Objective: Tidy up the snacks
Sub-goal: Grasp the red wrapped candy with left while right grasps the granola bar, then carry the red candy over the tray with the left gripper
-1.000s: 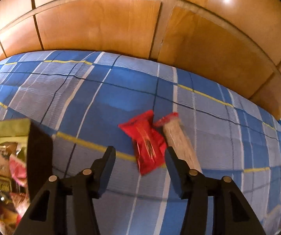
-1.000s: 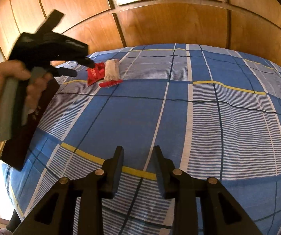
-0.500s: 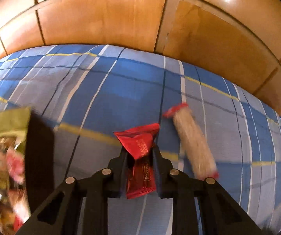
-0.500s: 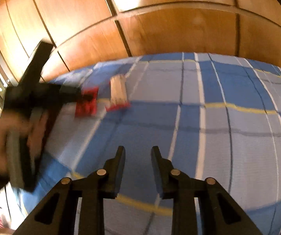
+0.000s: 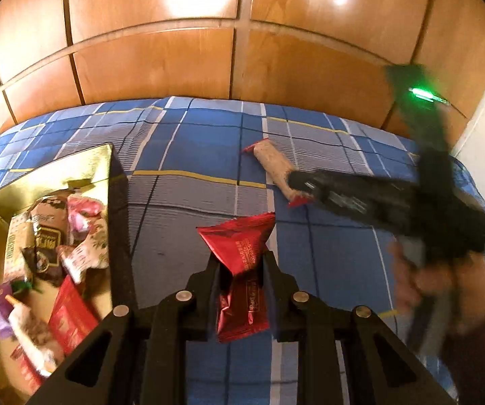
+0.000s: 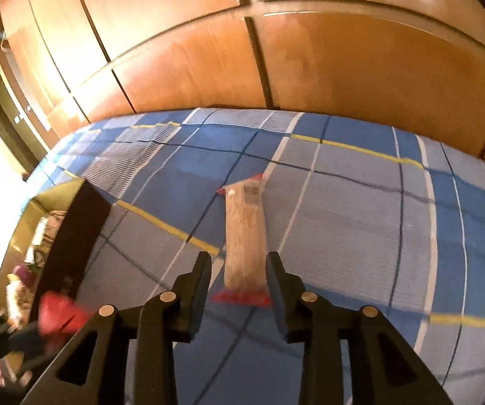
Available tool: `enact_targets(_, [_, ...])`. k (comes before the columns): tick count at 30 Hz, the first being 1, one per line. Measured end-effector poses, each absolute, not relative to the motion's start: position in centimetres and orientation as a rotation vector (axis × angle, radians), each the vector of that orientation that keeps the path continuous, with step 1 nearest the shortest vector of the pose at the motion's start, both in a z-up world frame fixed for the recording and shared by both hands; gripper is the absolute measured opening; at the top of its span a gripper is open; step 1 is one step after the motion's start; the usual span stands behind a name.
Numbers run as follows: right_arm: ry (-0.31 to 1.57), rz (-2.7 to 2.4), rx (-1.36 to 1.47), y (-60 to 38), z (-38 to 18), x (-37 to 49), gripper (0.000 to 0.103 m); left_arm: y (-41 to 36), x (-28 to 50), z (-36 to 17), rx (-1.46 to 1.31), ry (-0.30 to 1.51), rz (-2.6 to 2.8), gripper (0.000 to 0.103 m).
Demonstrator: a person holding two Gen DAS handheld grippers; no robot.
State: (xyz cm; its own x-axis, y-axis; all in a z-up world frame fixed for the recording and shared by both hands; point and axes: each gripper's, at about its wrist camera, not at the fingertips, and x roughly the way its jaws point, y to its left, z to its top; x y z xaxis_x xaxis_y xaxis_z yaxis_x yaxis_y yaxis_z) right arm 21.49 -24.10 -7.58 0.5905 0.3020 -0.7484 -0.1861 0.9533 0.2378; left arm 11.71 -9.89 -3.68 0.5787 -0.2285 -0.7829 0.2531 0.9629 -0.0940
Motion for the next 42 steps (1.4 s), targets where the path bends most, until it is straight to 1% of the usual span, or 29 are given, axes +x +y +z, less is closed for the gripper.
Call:
enact_targets(6, [0.958,0.27,0.048,-22.2,-8.6,24.4,0.035,-8.9,10.4,-2.7,0.018,0.891,-0.276,0.023])
enact_targets(7, [0.972,0.267,0.03,-21.8,-9.0,24.7,0.033,-8.8,10.1,-2.6,0.018,0.889,-0.274,0.023])
enact_targets(8, [0.989,0.259,0.01,-21.6,-9.4,24.9,0.03,-8.7,9.9,-2.4,0.02,0.885,-0.269,0.023])
enact_targets(11, [0.982,0.24,-0.028,-21.5,-9.5,24.1,0.029,-8.3,9.5,-1.9,0.02,0.871,-0.259,0.023])
enact_targets(24, [1.0,0.167,0.0,-25.6,-9.7,13.3,0.029,-7.2,6.9,-0.6,0.011,0.835,-0.252,0.023])
enact_targets(30, [0.961,0.124,0.031,-26.7,-10.1,8.3,0.03,-6.8,5.5,0.1,0.011,0.815,-0.252,0.023])
enact_targets(35, [0.861,0.084,0.01,-26.1,-10.8,5.6,0.03,-6.2,4.4,0.7,0.006,0.796,-0.242,0.023])
enact_targets(42, [0.849,0.064,-0.002,-25.9,-10.8,5.3,0.03,-4.6,3.0,1.4,-0.004,0.77,-0.213,0.023])
